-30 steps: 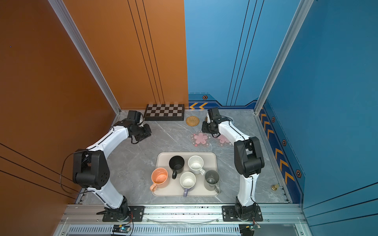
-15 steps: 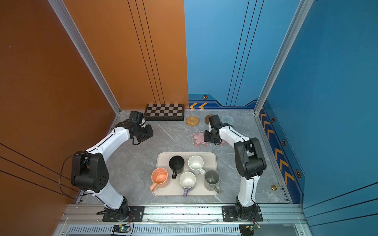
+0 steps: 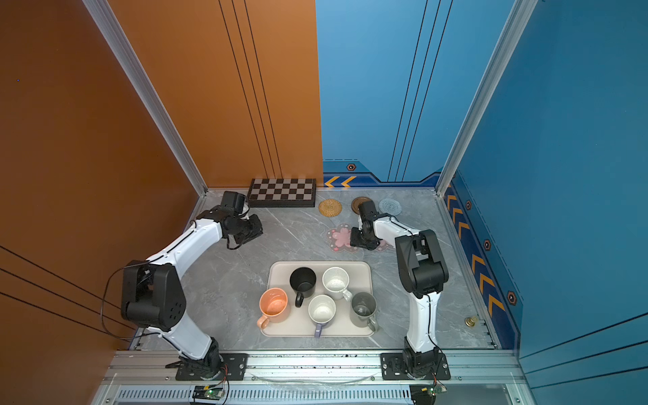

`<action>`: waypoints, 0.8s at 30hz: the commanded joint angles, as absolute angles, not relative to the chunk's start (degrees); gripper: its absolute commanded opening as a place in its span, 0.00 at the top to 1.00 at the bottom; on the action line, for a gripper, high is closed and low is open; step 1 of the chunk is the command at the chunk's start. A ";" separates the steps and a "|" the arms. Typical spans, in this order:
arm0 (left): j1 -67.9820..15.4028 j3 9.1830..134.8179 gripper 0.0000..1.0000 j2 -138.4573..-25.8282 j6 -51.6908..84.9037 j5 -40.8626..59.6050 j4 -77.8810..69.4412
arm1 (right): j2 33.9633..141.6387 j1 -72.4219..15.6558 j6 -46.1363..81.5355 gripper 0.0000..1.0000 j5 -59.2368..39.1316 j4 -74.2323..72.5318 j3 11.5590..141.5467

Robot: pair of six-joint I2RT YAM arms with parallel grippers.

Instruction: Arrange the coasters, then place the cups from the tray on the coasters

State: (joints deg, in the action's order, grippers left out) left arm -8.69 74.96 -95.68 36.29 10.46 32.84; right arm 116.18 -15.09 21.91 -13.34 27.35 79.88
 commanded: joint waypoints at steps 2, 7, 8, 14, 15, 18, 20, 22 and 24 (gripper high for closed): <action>-8.32 73.74 0.90 -94.62 36.63 9.43 33.31 | 118.47 -14.79 23.42 0.53 -14.67 26.77 80.97; -8.27 73.92 0.90 -95.07 36.74 9.52 33.36 | 120.39 -15.20 24.40 0.53 -15.09 25.37 81.10; -8.26 74.00 0.90 -95.08 36.83 9.53 33.31 | 120.72 -15.28 24.67 0.53 -15.18 25.02 81.33; -8.34 73.94 0.90 -95.20 36.84 9.62 33.31 | 122.20 -16.05 25.73 0.53 -15.34 24.43 82.66; -8.34 73.92 0.90 -95.22 36.83 9.59 33.31 | 122.38 -16.18 25.86 0.53 -15.29 24.36 82.83; -8.34 73.83 0.90 -95.27 36.98 9.73 33.31 | 122.60 -16.63 26.56 0.53 -15.40 24.20 83.01; -8.31 73.77 0.90 -95.12 36.94 9.59 33.31 | 122.55 -16.91 26.78 0.53 -15.34 24.17 82.99; -8.27 73.74 0.90 -95.12 36.93 9.54 33.35 | 122.23 -17.02 27.02 0.53 -15.28 24.21 82.79; -8.28 73.83 0.90 -95.20 36.91 9.58 33.31 | 121.61 -16.81 27.24 0.53 -14.88 24.22 82.06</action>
